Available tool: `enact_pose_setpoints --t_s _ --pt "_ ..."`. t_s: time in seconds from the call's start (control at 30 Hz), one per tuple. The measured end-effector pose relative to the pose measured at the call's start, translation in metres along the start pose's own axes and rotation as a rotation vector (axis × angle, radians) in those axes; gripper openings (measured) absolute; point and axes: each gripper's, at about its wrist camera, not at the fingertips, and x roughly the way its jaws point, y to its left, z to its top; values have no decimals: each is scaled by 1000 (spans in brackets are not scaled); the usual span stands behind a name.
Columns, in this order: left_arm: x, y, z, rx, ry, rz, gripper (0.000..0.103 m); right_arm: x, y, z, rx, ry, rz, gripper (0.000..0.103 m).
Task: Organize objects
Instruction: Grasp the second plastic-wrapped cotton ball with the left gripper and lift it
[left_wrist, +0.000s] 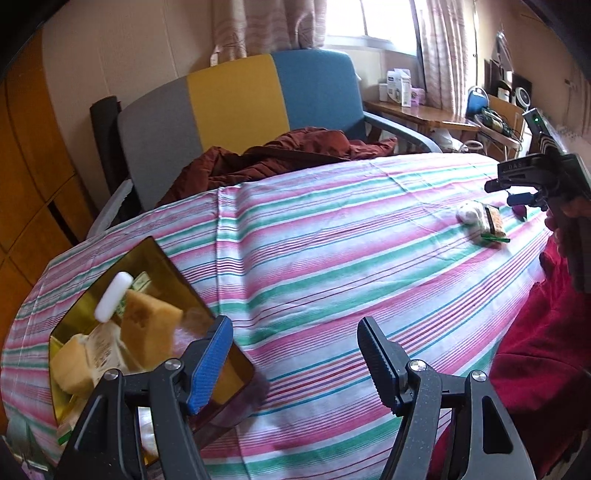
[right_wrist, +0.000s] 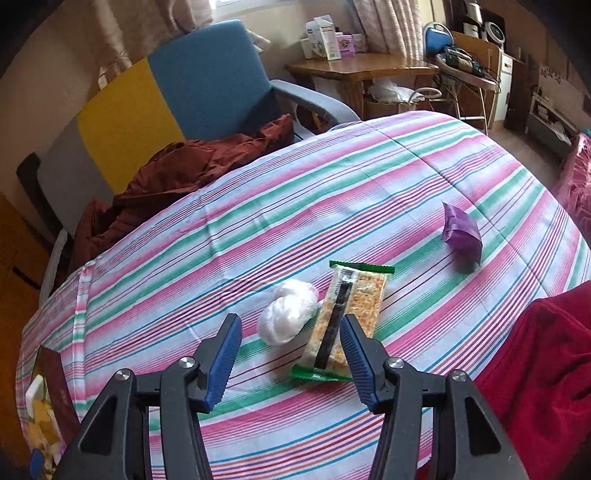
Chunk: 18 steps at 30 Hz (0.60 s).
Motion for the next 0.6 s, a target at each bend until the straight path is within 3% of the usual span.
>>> enact_pose_setpoints --t_s 0.17,0.37,0.6 --pt "18 -16 6 20 29 -39 71 3 -26 1 132 -2 42 56" --pt "42 -46 26 53 46 -142 71 -4 -54 -1 283 -34 87 58" --pt "65 -96 58 120 33 -291 71 -10 -68 -1 364 -62 127 60"
